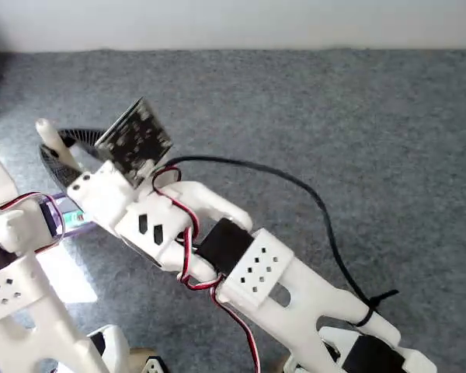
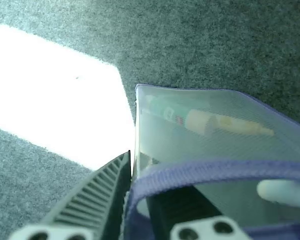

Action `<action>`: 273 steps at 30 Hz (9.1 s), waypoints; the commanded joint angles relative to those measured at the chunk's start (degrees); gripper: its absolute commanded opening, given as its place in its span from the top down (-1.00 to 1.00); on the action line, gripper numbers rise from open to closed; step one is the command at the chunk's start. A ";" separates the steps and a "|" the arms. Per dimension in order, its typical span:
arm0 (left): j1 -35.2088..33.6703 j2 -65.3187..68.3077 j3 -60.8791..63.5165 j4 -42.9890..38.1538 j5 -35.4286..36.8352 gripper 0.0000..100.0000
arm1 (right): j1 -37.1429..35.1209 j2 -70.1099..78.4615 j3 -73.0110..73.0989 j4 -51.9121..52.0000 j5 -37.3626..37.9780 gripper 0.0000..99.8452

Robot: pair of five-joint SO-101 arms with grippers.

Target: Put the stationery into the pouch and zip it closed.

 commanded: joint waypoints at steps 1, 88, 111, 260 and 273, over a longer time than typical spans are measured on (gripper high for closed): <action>-0.53 -0.09 -0.66 0.00 0.70 0.98 | -0.57 -4.97 4.92 -1.71 3.43 0.98; -0.18 -0.09 0.48 -0.35 0.70 0.98 | 52.70 5.49 20.04 73.19 29.19 0.37; -0.18 -0.09 0.57 -0.18 0.70 0.98 | 34.77 27.82 13.36 40.92 20.92 0.32; -0.18 -0.09 0.66 -1.14 0.70 0.98 | 4.97 -15.16 36.75 4.35 1.85 0.66; -0.18 -0.09 0.66 -1.05 0.70 0.98 | 5.85 -13.14 36.04 3.30 1.85 0.66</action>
